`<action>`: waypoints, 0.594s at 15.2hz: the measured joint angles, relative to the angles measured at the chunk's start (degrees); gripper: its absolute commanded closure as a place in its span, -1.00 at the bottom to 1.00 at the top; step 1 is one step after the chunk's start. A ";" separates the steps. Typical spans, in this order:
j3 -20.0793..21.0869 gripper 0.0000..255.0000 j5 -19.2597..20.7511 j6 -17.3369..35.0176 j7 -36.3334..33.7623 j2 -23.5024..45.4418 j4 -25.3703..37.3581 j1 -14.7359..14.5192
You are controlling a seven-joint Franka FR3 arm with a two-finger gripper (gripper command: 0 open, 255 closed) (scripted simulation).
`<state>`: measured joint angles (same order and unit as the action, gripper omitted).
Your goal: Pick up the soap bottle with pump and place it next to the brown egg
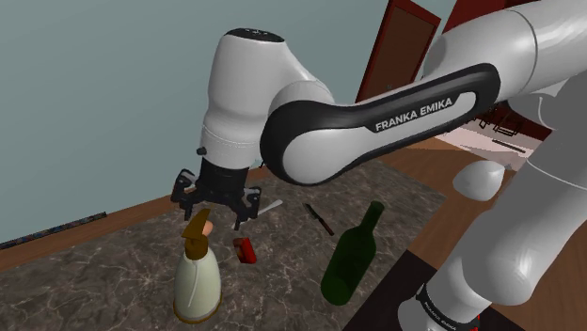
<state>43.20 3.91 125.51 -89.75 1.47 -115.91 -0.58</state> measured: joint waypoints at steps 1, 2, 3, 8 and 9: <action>-0.08 -1.00 -1.02 -1.32 0.78 -1.11 0.56 0.19; -0.12 -1.00 -1.88 -2.99 1.31 -2.09 1.56 0.26; -0.15 -1.00 -2.23 -3.75 1.55 -2.49 2.03 0.27; -0.18 -1.00 -2.53 -4.58 1.74 -2.80 2.57 0.28; -0.18 -1.00 -2.53 -4.59 1.74 -2.80 2.58 0.28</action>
